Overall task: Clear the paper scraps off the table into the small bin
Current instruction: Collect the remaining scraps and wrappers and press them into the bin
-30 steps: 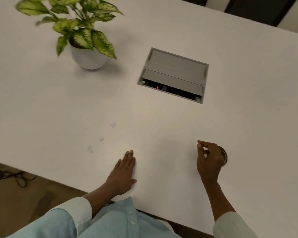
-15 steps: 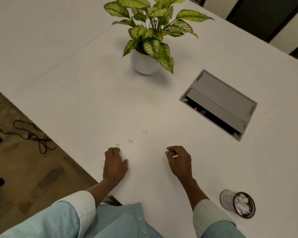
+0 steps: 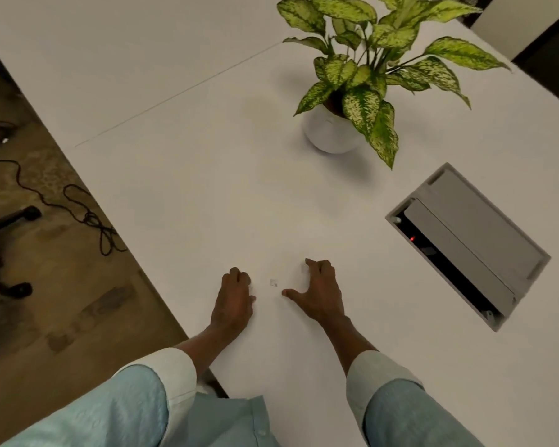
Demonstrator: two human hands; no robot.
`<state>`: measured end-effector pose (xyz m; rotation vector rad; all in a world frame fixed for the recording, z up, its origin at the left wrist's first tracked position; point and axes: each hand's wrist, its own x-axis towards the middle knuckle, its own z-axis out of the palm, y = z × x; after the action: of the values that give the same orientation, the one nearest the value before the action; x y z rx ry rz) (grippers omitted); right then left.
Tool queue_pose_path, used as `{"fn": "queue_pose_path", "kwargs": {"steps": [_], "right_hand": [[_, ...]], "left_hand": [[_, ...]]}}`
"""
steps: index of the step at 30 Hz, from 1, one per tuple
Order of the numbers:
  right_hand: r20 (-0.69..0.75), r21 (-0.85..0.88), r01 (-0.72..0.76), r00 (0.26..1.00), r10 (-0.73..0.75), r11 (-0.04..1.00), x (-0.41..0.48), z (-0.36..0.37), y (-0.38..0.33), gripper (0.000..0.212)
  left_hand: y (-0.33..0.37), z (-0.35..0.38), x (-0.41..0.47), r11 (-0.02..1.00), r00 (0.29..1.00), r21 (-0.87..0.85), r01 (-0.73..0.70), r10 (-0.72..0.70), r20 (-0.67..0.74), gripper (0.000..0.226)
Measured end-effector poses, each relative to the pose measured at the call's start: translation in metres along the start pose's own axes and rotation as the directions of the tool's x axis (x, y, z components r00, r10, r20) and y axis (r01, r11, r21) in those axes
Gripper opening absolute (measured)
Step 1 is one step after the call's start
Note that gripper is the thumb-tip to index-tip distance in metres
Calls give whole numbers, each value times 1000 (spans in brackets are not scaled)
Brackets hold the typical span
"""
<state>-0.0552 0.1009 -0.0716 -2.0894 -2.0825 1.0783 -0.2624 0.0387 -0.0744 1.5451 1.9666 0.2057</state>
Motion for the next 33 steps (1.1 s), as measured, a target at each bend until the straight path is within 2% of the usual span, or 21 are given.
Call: {"fn": "queue_pose_path", "kwargs": {"steps": [3,7,10,13,14,19,22,26,30,33], "right_hand": [[22,-75,31,999,-30,997,8,8,-14,98],[21,-117,55,998,-53,992,9,22,-35,78],[14,-103,69,998,-68,992,7,32,-49,52],[-4,-119,121,993,-122,986,8,38,-57,19],[-4,-120,126,992,-128,985,8,38,-57,16],[32,-86,52,998,-50,995,-5,30,-39,24],[-9,27,-58,998,59,998,-29,25,-12,24],[-73,205,-221,968,240,954,-72,20,32,22],[-80,308,-334,924,374,891,-127,18,73,21],[-110,428,-406,864,492,808,-170,18,99,24]], "left_hand": [[-5,0,2,1000,1000,-10,-13,13,9,15],[-7,1,1,1000,998,-27,-8,9,61,23],[-9,3,2,1000,993,-16,-14,16,121,23],[-13,2,6,997,986,-56,47,-37,165,22],[-14,1,7,997,984,-58,59,-48,174,21],[-17,-2,5,998,976,-31,58,-51,212,22],[-12,-1,6,992,970,-65,107,-90,224,12],[7,6,-2,987,949,-74,143,-116,293,9],[42,20,-21,999,927,-25,23,-12,375,8],[78,37,-37,995,883,-62,-83,102,457,16]]}}
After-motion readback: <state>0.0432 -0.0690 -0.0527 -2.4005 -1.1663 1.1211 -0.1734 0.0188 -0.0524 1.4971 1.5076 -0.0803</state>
